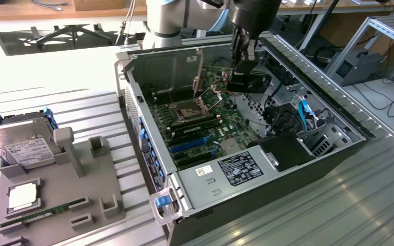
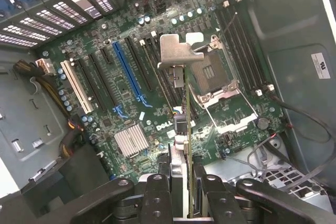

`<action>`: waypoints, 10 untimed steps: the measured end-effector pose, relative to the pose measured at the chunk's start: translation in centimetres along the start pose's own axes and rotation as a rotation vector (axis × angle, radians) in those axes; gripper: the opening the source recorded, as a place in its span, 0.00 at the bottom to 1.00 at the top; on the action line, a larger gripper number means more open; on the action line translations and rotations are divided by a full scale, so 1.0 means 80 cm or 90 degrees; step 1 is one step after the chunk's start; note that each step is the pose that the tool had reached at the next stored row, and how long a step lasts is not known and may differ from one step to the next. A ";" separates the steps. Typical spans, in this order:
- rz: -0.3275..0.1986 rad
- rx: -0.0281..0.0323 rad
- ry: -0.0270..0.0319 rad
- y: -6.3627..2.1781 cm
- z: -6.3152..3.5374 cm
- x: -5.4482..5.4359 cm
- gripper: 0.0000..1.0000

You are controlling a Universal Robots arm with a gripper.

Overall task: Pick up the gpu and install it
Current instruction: 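Insert the gpu into the slot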

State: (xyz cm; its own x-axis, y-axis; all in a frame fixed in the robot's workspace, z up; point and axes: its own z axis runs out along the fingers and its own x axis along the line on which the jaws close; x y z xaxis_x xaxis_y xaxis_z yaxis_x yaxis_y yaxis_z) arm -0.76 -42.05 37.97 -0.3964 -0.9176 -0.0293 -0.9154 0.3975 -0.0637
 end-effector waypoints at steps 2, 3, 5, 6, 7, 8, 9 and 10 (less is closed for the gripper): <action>-0.006 -0.0002 -0.0004 0.000 0.000 0.000 0.27; -0.010 -0.0003 -0.0006 0.000 0.000 0.000 0.27; -0.016 -0.0005 -0.0010 0.000 0.000 0.000 0.27; -0.019 -0.0005 -0.0012 0.000 0.000 0.000 0.27; -0.024 -0.0007 -0.0016 0.000 0.000 0.000 0.27; -0.028 -0.0008 -0.0018 0.000 0.000 0.000 0.27; -0.031 -0.0009 -0.0020 0.000 0.000 0.000 0.27; -0.036 -0.0010 -0.0023 0.000 0.000 0.000 0.27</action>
State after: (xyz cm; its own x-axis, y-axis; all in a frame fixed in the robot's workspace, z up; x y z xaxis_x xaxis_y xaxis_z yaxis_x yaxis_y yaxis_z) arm -0.77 -42.05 37.97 -0.3440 -0.9385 -0.0293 -0.9364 0.3452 -0.0637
